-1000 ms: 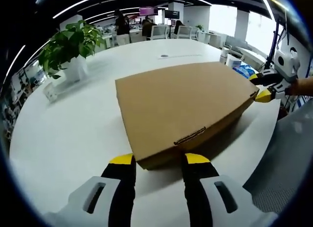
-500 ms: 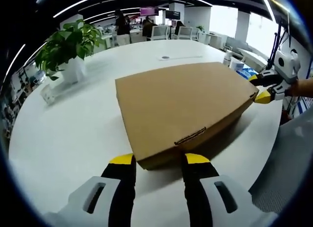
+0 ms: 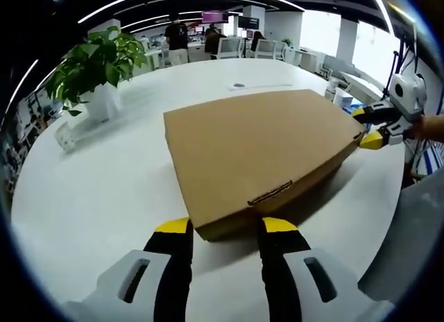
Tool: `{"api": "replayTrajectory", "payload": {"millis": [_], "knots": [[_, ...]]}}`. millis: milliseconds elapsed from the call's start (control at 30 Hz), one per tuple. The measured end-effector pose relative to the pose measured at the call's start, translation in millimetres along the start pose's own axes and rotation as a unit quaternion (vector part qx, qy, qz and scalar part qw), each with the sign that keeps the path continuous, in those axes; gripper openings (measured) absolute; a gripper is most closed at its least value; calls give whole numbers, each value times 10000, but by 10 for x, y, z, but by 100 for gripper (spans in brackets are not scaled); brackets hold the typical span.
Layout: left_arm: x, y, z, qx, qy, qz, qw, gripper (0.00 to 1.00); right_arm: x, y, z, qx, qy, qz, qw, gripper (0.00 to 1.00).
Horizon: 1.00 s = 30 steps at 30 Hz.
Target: Operate the shoe box by opening the lid, removing the specified soft item, and placing it in the target area until the item is outside and the box remains undamaged.
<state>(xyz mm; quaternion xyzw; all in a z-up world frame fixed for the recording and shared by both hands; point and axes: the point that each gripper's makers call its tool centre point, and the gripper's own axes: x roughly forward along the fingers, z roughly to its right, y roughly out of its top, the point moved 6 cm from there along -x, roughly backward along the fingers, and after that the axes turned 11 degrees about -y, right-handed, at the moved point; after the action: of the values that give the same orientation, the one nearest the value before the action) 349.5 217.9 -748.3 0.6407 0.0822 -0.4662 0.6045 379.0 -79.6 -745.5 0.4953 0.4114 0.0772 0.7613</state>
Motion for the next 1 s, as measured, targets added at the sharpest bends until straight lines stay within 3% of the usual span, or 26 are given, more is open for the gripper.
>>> {"api": "replayTrajectory", "payload": {"millis": [500, 1000], "knots": [[172, 202, -73, -18, -38, -18, 10000, 37, 130, 40, 216, -45, -100, -74, 9999, 36], [254, 277, -105, -4, -49, -25, 10000, 37, 169, 46, 292, -9, -182, -107, 9998, 37]]}}
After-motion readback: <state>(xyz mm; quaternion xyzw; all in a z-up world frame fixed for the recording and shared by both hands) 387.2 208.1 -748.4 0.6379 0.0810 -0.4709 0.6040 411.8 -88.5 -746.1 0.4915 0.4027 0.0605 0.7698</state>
